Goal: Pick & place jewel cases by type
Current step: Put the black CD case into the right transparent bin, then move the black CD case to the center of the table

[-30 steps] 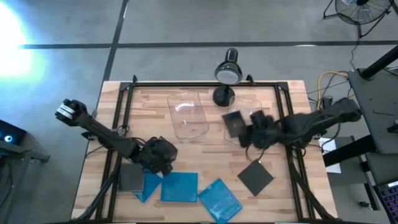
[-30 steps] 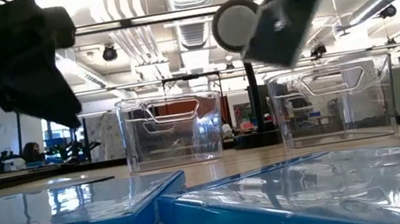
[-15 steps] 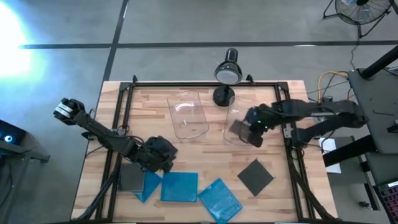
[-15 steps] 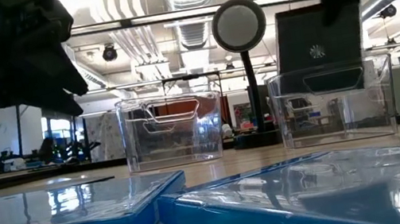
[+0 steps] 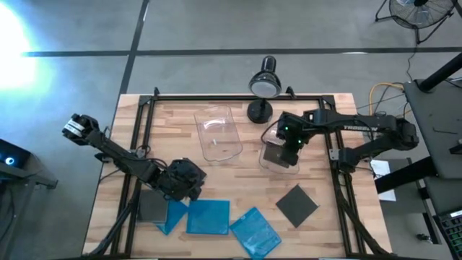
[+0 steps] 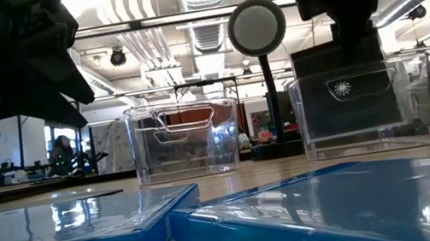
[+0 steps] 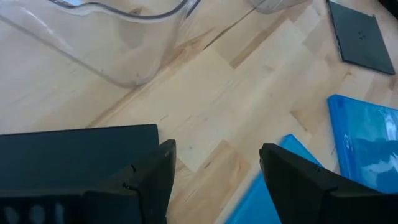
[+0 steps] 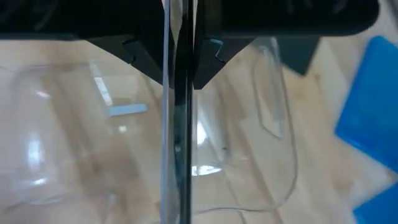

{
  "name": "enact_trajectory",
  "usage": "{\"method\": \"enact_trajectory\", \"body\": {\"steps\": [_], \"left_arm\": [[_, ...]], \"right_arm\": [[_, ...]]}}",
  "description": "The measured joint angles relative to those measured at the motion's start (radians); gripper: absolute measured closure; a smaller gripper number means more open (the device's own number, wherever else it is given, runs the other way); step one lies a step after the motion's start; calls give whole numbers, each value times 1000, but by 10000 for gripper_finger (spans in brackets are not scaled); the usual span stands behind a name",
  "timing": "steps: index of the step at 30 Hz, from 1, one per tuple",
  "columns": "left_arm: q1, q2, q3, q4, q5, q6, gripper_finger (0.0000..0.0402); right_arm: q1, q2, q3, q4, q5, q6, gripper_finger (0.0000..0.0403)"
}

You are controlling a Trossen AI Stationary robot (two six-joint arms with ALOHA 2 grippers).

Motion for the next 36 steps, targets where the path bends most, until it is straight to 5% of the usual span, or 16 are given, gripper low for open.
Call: {"method": "enact_trajectory", "body": {"steps": [7,14,22,30,32,36], "left_arm": [[-8,0,0,0,0,0,188],[-10,0,0,0,0,30,188],[-10,0,0,-5,0,61,188],[-10,0,0,-28,2,65,188],[-10,0,0,-31,4,65,188],[-10,0,0,-30,33,65,188]], "right_arm": [[-10,0,-34,19,-20,21,352],[-10,-1,-40,-37,352,56,307],[0,2,-33,-64,484,99,189],[137,-9,-4,-186,986,236,137],[155,-10,14,-193,925,263,136],[159,-10,8,-211,578,514,143]]}}
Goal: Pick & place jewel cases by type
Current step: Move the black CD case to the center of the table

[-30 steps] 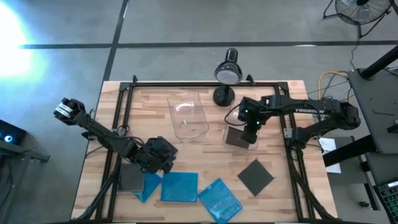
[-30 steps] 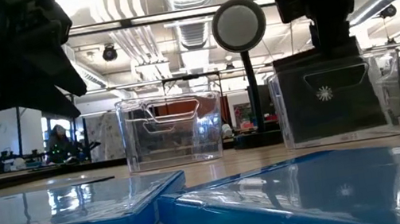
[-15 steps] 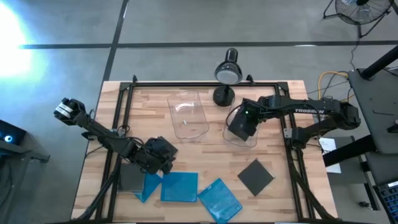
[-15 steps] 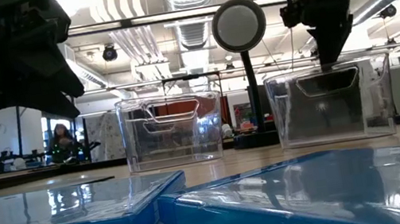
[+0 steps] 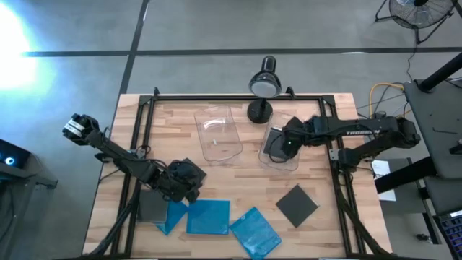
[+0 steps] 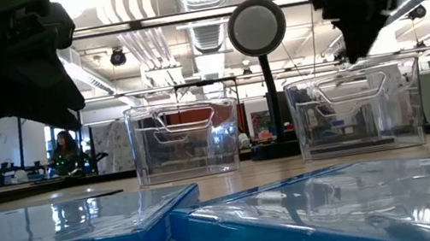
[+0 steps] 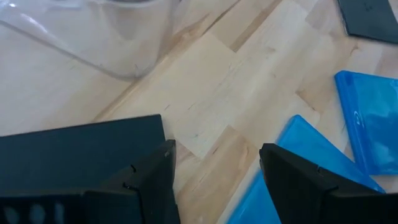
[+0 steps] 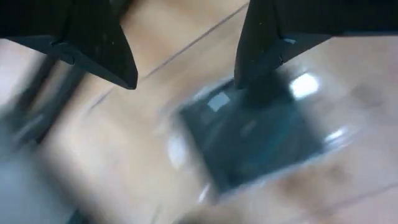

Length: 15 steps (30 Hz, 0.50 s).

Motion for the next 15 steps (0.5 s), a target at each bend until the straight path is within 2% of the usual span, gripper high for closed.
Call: {"method": "enact_trajectory", "body": {"steps": [4,8,10,13,15], "left_arm": [[1,0,0,1,16,1,188],[1,0,0,1,18,33,188],[2,0,0,2,24,59,188],[5,0,0,8,46,111,188],[14,1,0,13,73,149,188]], "right_arm": [[104,-1,-18,-12,-234,225,155],[273,-6,-9,-9,-331,373,165],[361,-8,-2,12,-418,435,168],[500,-7,-7,38,-559,585,171],[595,-4,-25,67,-597,716,172]]}}
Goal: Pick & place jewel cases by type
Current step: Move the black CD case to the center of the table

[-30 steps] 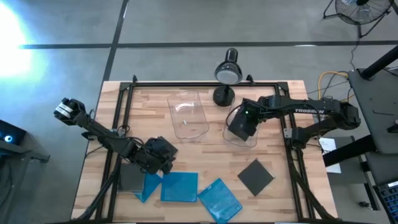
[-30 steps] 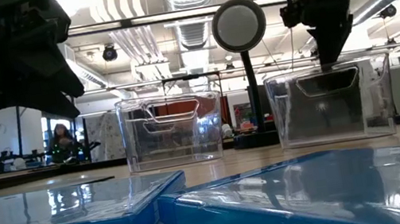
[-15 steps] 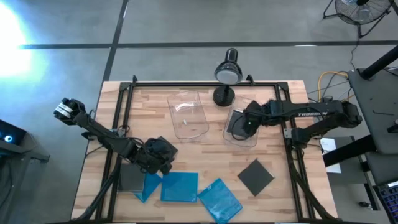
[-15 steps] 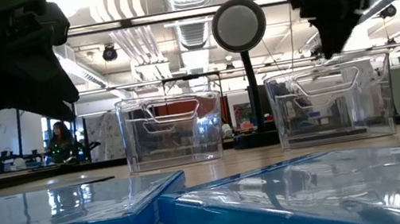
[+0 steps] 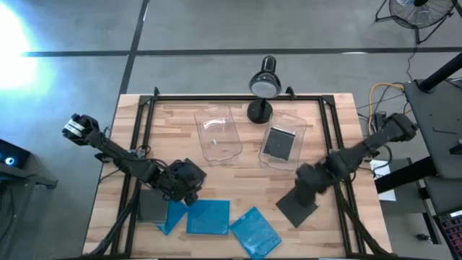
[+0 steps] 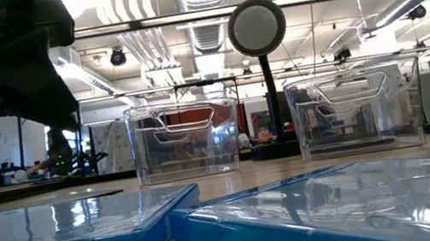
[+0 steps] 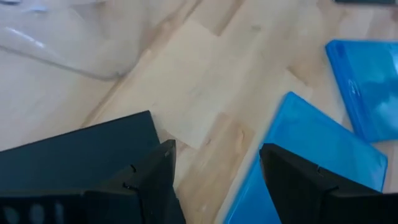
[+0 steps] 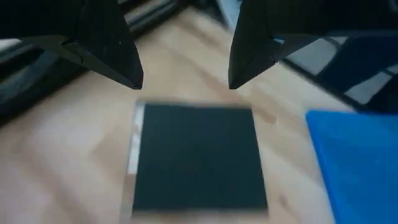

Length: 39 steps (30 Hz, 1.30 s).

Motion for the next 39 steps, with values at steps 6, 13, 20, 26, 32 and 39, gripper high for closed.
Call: {"method": "enact_trajectory", "body": {"steps": [6,13,20,26,32,39], "left_arm": [[42,1,-26,83,82,112,188],[68,2,-64,177,108,134,188],[68,2,-65,177,109,133,188],[68,2,-65,176,93,137,188],[111,2,-66,268,89,172,188],[229,2,-66,456,106,199,188]], "right_arm": [[219,37,-91,177,28,371,172],[297,198,-148,275,46,475,172],[293,336,-166,372,3,466,172],[248,397,-164,419,86,433,172],[181,394,-135,466,281,322,172],[154,390,-64,514,383,153,172]]}}
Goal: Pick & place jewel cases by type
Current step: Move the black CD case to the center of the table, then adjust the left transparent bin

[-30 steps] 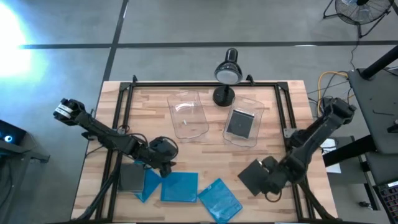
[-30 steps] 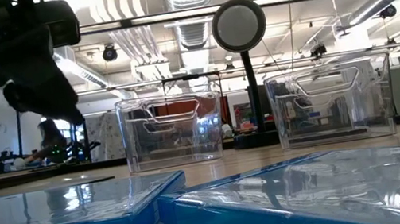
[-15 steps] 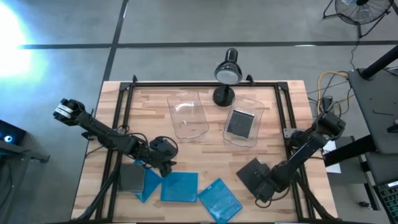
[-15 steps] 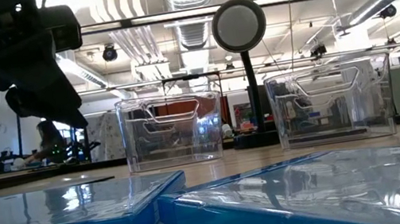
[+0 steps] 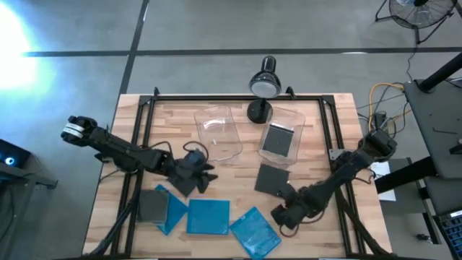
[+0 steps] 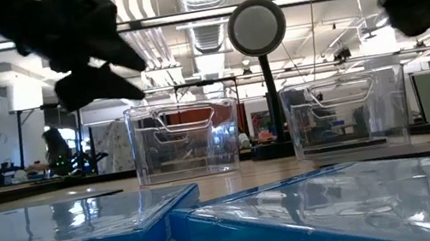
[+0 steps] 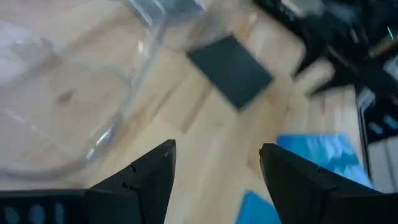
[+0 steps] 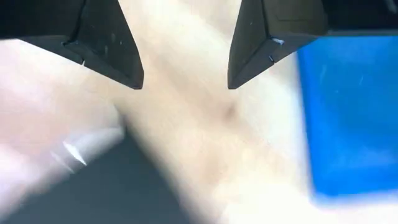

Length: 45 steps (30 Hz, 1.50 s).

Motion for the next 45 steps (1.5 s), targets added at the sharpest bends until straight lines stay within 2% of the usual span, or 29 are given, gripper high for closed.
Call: {"method": "enact_trajectory", "body": {"steps": [2,4,7,10,13,17,20,23,28,34,39,42,45], "left_arm": [[24,1,1,22,18,-5,188],[41,28,16,30,35,-10,188],[48,107,69,32,85,-10,188],[48,244,161,32,147,18,188],[48,389,298,-9,184,94,188],[50,542,492,-201,176,215,188],[53,599,607,-361,157,273,188],[53,617,659,-438,131,309,188],[48,592,656,-476,104,250,188],[43,550,605,-663,-94,62,188],[32,434,495,-755,-189,-143,188],[33,313,393,-815,-246,-313,188],[48,166,259,-782,-313,-476,188]], "right_arm": [[7,-7,14,-24,-18,25,172],[15,-18,23,-103,-18,128,172],[36,-29,14,-209,43,365,172],[46,-46,-18,-171,118,577,172],[17,-35,-40,-79,144,604,172],[-19,-2,-43,-38,151,596,172],[-30,8,-44,-43,152,606,172],[-34,8,-52,-47,174,610,172],[-37,8,-69,-37,175,607,172],[-36,8,-77,-35,181,600,172],[-36,7,-82,-30,196,583,172],[-34,7,-85,-25,197,575,172],[-34,5,-92,-15,199,572,172]]}}
